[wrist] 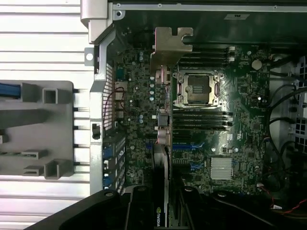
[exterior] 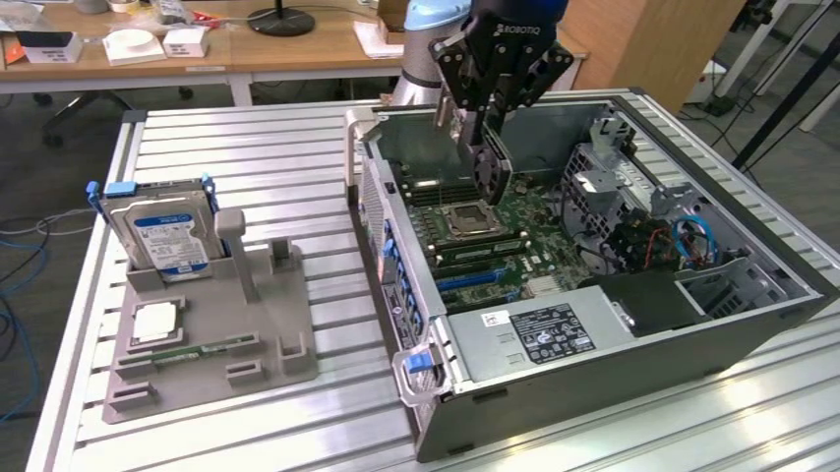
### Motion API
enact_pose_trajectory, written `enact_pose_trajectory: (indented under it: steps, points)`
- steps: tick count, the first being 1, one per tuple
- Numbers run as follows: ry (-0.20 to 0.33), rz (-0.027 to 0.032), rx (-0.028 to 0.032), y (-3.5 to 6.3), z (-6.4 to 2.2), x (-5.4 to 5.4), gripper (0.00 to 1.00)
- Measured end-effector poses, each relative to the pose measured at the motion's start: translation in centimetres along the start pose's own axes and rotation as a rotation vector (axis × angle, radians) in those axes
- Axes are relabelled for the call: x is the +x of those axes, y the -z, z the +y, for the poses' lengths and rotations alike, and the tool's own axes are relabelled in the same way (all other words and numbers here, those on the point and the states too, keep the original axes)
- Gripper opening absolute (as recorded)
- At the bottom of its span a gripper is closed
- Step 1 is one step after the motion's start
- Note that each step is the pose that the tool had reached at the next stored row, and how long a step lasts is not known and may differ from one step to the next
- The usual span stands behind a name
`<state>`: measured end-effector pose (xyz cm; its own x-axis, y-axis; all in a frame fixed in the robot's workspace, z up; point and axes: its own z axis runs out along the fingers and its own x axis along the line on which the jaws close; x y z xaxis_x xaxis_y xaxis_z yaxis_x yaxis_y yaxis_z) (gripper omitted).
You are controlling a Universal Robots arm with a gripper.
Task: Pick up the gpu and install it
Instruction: 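Pick up the gpu and move the gpu toward the slot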
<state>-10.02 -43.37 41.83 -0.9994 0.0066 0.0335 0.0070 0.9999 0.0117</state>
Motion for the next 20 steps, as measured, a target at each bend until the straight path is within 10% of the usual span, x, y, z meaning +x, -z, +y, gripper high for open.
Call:
enact_pose_trajectory:
  steps: [20]
  points:
    - [0.014,0.0001,0.0005,0.06,0.02,-2.7,0.26]
